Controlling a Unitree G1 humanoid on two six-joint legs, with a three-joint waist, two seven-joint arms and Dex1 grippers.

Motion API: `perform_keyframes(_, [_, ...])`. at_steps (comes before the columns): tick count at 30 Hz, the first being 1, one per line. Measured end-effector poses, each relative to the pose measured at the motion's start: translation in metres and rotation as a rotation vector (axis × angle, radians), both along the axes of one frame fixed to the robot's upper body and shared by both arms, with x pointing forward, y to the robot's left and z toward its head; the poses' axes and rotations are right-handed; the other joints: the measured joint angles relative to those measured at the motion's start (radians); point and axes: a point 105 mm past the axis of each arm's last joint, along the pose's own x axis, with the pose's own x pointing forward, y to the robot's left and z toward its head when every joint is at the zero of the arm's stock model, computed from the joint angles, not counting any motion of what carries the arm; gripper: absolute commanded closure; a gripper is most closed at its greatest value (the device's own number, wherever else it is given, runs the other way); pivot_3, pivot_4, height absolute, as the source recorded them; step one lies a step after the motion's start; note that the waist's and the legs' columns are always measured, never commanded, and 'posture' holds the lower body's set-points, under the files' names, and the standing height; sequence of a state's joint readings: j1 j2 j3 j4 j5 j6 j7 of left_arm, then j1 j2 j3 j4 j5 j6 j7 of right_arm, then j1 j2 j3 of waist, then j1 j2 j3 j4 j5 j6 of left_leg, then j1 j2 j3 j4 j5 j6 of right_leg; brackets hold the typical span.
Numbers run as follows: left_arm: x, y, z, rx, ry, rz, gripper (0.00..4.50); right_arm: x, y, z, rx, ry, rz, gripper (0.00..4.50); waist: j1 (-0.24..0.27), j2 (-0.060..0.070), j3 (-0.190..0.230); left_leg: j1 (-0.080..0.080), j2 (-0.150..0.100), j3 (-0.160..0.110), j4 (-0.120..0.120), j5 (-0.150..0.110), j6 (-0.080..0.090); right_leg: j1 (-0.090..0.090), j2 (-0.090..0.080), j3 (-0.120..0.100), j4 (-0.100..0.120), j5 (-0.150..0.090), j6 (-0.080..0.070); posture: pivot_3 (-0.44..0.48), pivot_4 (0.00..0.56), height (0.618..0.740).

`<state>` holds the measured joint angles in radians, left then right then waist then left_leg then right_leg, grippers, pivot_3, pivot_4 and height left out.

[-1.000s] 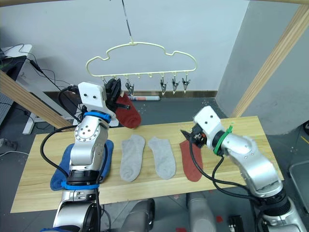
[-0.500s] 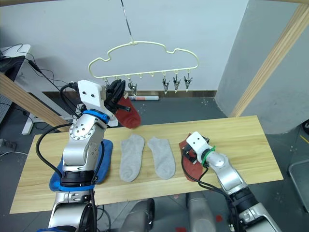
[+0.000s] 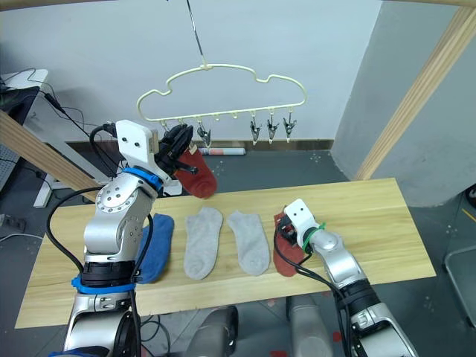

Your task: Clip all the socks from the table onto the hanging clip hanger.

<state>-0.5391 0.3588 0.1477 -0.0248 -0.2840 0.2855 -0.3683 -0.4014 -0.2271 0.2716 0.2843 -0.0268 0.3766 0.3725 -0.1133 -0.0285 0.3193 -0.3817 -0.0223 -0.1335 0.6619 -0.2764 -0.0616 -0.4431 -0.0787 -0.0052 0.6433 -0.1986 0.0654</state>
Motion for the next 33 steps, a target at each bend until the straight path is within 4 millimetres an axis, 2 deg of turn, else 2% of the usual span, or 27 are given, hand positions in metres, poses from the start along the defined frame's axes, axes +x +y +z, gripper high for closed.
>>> perform_keyframes(6, [-0.001, 0.001, 0.002, -0.009, 0.020, -0.037, 4.40, -0.003, -0.001, 0.001, -0.020, -0.016, 0.004, 4.41, 0.000, 0.000, 0.000, 0.000, 0.000, 0.000, 0.000, 0.000, 0.000, 0.000, 0.000, 0.000, 0.000, 0.000, 0.000, -0.177, 0.327, 0.740])
perform_keyframes(7, [-0.002, 0.002, 0.002, -0.012, 0.030, -0.045, 4.40, -0.004, 0.000, 0.002, -0.031, -0.027, 0.013, 4.50, 0.000, 0.000, 0.000, -0.001, 0.000, 0.000, 0.000, 0.000, 0.000, 0.000, 0.000, 0.000, 0.000, 0.000, 0.000, -0.176, 0.328, 0.740])
perform_keyframes(10, [-0.003, 0.000, 0.004, -0.022, 0.048, -0.078, 4.40, -0.007, 0.005, 0.014, -0.069, -0.078, 0.066, 4.50, 0.000, 0.000, 0.001, -0.002, 0.000, 0.000, 0.000, 0.000, 0.000, -0.002, 0.000, 0.000, 0.000, 0.000, 0.000, -0.177, 0.330, 0.740])
perform_keyframes(16, [-0.007, -0.007, 0.008, -0.070, 0.117, -0.166, 4.40, -0.003, 0.058, 0.100, -0.072, -0.404, 0.244, 4.50, -0.004, 0.000, 0.004, -0.002, 0.002, 0.000, -0.001, 0.000, 0.000, -0.003, 0.002, 0.000, 0.000, 0.000, 0.000, -0.170, 0.332, 0.740])
perform_keyframes(19, [-0.011, -0.008, 0.011, -0.071, 0.140, -0.195, 4.40, -0.007, 0.086, 0.128, -0.056, -0.537, 0.305, 4.50, -0.002, 0.000, 0.004, -0.003, 0.002, -0.001, -0.001, 0.000, 0.000, -0.004, 0.002, 0.000, 0.000, 0.000, 0.000, -0.172, 0.332, 0.740])
perform_keyframes(24, [-0.016, -0.012, 0.015, -0.099, 0.162, -0.233, 4.40, -0.010, 0.113, 0.126, -0.057, -0.573, 0.359, 4.50, 0.007, -0.001, 0.004, -0.008, 0.001, -0.001, -0.001, 0.000, -0.001, -0.008, 0.002, 0.001, -0.001, 0.003, -0.006, -0.167, 0.329, 0.740])
perform_keyframes(27, [-0.017, -0.015, 0.016, -0.108, 0.173, -0.249, 4.40, -0.006, 0.118, 0.127, -0.054, -0.587, 0.360, 4.50, 0.009, -0.001, 0.004, -0.015, 0.001, -0.001, 0.000, 0.002, -0.004, -0.014, 0.002, 0.001, 0.000, 0.005, -0.008, -0.165, 0.327, 0.740])
perform_keyframes(33, [-0.020, -0.019, 0.017, -0.118, 0.198, -0.267, 4.40, -0.004, 0.128, 0.131, -0.040, -0.629, 0.363, 4.50, 0.007, -0.001, 0.004, -0.015, 0.001, -0.001, 0.000, 0.001, -0.003, -0.014, 0.002, 0.000, 0.000, 0.005, -0.008, -0.160, 0.324, 0.740])
